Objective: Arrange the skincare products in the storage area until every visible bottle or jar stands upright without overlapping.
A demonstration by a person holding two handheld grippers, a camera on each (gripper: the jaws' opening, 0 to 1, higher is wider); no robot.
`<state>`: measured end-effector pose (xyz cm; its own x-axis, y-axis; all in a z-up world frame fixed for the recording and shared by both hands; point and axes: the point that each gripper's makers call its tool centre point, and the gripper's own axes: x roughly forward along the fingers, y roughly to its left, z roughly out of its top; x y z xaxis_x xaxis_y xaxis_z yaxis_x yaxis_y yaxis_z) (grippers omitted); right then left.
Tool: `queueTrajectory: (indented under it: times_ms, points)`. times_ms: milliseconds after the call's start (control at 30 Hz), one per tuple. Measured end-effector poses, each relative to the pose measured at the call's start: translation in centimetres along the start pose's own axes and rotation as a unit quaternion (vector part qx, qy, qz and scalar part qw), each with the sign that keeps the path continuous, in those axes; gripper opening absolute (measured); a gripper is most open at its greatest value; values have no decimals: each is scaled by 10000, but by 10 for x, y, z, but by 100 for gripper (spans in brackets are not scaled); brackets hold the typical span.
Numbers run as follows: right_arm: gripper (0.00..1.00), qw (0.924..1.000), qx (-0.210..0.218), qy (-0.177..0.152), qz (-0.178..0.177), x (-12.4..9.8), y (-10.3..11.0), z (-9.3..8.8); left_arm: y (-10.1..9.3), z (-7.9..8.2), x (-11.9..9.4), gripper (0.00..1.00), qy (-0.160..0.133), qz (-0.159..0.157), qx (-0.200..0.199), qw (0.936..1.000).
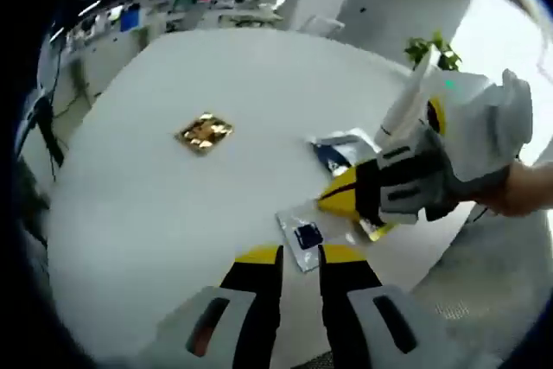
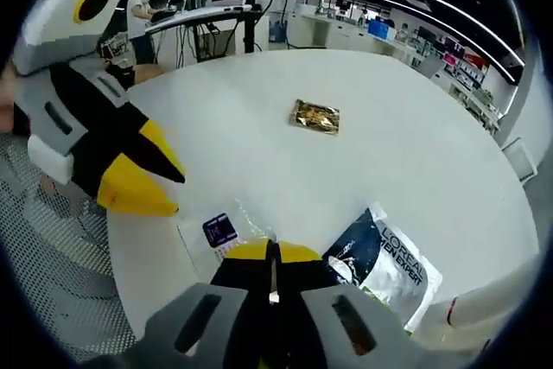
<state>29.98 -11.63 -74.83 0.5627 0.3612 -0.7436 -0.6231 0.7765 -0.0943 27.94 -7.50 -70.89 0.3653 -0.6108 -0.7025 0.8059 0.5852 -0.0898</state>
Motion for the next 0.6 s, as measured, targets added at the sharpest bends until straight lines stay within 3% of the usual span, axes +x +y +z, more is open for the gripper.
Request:
queueTrajectory:
  times_ms: [100,167,300,367,467,600]
  points:
    - [1,10000,-11,1,-14,0,0,0,-9,-4,17,12,258,-157,732,9969]
    - [1,10000,-31,8,-8,0,0,0,-9,-11,27,14,419,-135,1003,9940]
    - [2,9999,-139,32,26,0,0,1,-9,-18,37,15,485,-174,1056,9931]
    - [2,9998,-180,19,-31,0,-2,0,-9,-15,36,15,342,-209,922,9949]
    - [3,9998,-196,-62,18,-1,-1,1,-9,-17,35,15,224,-259,1115,9932]
    - [10,9982,-565,-173,17,-6,-2,3,-9,-16,35,15,184,-255,1183,9925]
